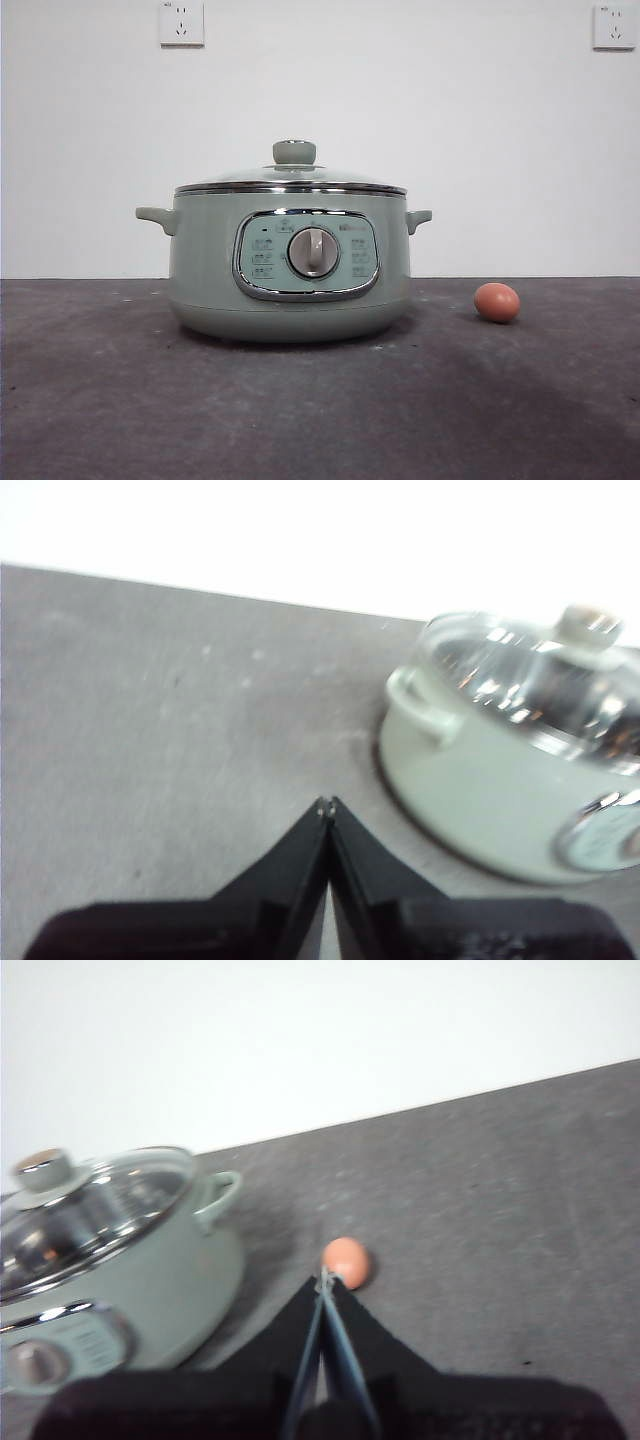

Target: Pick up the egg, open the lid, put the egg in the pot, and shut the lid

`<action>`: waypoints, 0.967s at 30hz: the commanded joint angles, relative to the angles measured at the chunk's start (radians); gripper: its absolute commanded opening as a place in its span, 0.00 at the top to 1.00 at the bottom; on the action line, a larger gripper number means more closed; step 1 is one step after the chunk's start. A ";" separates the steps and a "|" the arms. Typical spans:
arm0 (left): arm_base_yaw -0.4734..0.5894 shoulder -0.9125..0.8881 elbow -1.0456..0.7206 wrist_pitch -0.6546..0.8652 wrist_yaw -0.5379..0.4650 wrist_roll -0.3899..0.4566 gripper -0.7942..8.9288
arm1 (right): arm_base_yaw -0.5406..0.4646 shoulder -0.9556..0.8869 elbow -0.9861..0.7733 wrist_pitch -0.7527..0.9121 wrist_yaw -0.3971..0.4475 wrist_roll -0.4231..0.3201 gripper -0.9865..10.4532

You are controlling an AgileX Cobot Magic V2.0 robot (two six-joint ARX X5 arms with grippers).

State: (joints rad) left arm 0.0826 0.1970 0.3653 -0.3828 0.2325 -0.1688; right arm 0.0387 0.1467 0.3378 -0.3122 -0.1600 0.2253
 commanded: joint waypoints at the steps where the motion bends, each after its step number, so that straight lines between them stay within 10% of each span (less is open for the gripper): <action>1: 0.002 0.035 0.080 -0.060 0.024 0.004 0.92 | 0.000 0.062 0.097 -0.045 -0.040 0.001 0.92; 17: -0.007 0.303 0.508 -0.421 0.263 0.193 0.92 | 0.000 0.473 0.686 -0.610 -0.208 -0.325 0.92; 29: -0.051 0.381 0.553 -0.439 0.270 0.207 0.90 | 0.001 0.538 0.730 -0.637 -0.208 -0.337 0.90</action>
State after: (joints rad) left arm 0.0338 0.5804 0.9180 -0.8261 0.4992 0.0261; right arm 0.0387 0.6861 1.0641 -0.9531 -0.3656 -0.1024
